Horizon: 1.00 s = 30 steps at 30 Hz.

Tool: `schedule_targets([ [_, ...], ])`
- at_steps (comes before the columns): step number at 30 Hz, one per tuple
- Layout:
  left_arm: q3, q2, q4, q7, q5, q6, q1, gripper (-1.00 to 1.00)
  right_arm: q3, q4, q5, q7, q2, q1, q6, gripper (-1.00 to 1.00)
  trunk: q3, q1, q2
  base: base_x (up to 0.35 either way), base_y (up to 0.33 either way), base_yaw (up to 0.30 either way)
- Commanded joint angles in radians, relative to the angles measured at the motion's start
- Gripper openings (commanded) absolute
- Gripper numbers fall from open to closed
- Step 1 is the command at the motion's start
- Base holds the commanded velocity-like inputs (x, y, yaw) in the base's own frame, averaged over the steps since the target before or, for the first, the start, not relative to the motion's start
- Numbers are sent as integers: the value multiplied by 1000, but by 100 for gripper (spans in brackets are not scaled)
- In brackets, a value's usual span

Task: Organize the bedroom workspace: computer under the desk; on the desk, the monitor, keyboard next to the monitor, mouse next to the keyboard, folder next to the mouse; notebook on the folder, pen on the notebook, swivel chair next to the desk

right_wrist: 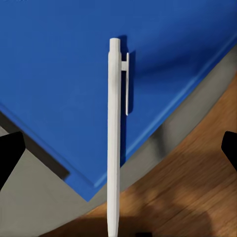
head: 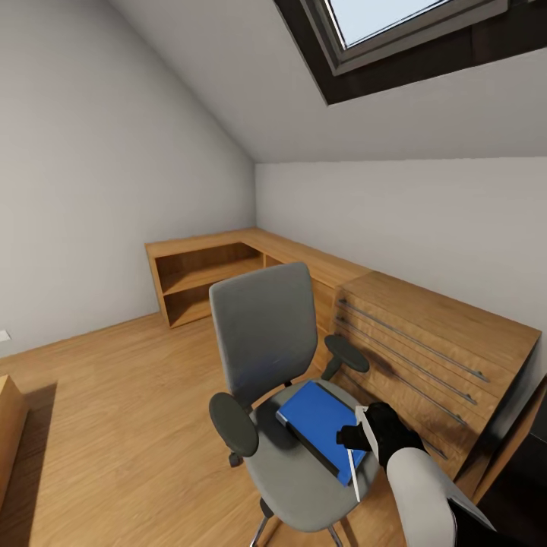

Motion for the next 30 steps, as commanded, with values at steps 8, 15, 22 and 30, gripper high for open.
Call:
schedule_targets([
  [8, 2, 0, 0, -6, 9, -2, -1, 100, -7, -3, 11, 8, 1, -1, 3, 100, -23, 27, -50, 0, 0, 0],
  [15, 2, 0, 0, -6, 9, -2, -1, 100, -7, -3, 11, 8, 1, -1, 3, 100, -36, 42, -78, 0, 0, 0],
  [22, 2, 0, 0, -6, 9, -2, -1, 100, -7, -3, 11, 8, 1, -1, 3, 100, -36, 42, -78, 0, 0, 0],
  [30, 2, 0, 0, -6, 9, -2, -1, 100, -7, -3, 11, 8, 1, -1, 3, 100, -45, 54, -99, 0, 0, 0],
])
